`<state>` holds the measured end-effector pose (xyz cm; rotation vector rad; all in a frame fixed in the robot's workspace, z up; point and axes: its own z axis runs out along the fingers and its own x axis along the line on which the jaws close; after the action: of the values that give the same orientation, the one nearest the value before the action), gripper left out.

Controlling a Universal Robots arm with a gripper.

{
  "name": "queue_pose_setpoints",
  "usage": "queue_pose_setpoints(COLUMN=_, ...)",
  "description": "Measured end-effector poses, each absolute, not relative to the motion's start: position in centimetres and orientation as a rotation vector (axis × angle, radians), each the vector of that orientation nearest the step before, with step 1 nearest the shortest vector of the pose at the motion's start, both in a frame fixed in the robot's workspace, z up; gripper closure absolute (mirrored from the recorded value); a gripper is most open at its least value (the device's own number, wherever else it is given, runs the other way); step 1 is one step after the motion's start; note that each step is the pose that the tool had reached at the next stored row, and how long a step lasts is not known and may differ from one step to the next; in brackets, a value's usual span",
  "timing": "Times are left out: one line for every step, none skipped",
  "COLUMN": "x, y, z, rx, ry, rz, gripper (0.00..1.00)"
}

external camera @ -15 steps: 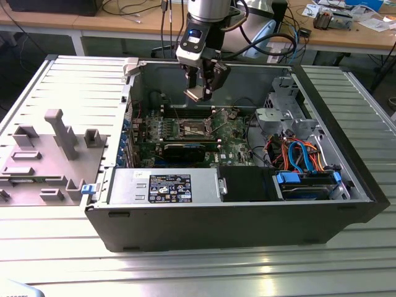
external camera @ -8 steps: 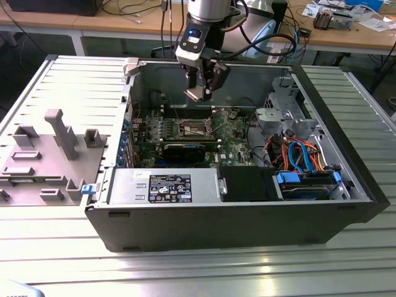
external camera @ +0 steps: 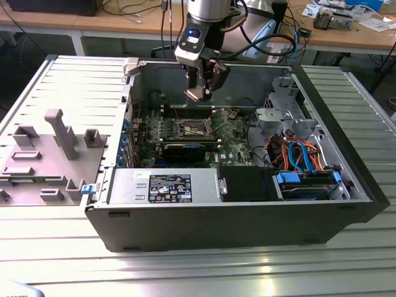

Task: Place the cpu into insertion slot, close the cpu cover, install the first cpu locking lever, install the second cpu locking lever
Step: 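Place the cpu into insertion slot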

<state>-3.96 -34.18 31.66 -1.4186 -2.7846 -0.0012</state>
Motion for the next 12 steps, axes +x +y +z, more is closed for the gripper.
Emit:
queue_pose_setpoints(x=-3.96, y=-34.17, z=31.66, rx=-1.423, ry=-2.783, rz=-0.001, gripper=0.45)
queue_pose_setpoints(x=-3.96, y=-34.17, z=31.66, rx=-1.425, ry=-2.781, rz=-0.001, gripper=0.45)
queue_pose_setpoints(x=-3.96, y=-34.17, z=31.66, rx=-1.428, ry=-2.780, rz=-0.001, gripper=0.45)
queue_pose_setpoints(x=-3.96, y=-34.18, z=31.66, rx=-1.434, ry=-2.777, rz=-0.001, gripper=0.45)
queue_pose_setpoints(x=-3.96, y=-34.17, z=31.65, rx=-1.437, ry=-2.775, rz=-0.002, gripper=0.45)
queue_pose_setpoints(x=-3.96, y=-34.17, z=31.65, rx=-1.441, ry=-2.773, rz=-0.002, gripper=0.45)
queue_pose_setpoints(x=-3.96, y=-34.17, z=31.65, rx=-1.443, ry=-2.772, rz=-0.001, gripper=0.45)
queue_pose_setpoints(x=-3.96, y=-34.18, z=31.65, rx=-1.445, ry=-2.771, rz=-0.001, gripper=0.45)
queue_pose_setpoints(x=-3.96, y=-34.17, z=31.65, rx=-1.448, ry=-2.769, rz=-0.001, gripper=0.45)
queue_pose_setpoints(x=-3.96, y=-34.17, z=31.65, rx=-1.452, ry=-2.768, rz=-0.001, gripper=0.45)
queue_pose_setpoints(x=-3.96, y=-34.18, z=31.64, rx=-1.454, ry=-2.766, rz=-0.002, gripper=0.45)
queue_pose_setpoints(x=-3.96, y=-34.18, z=31.64, rx=-1.456, ry=-2.765, rz=-0.002, gripper=0.45)
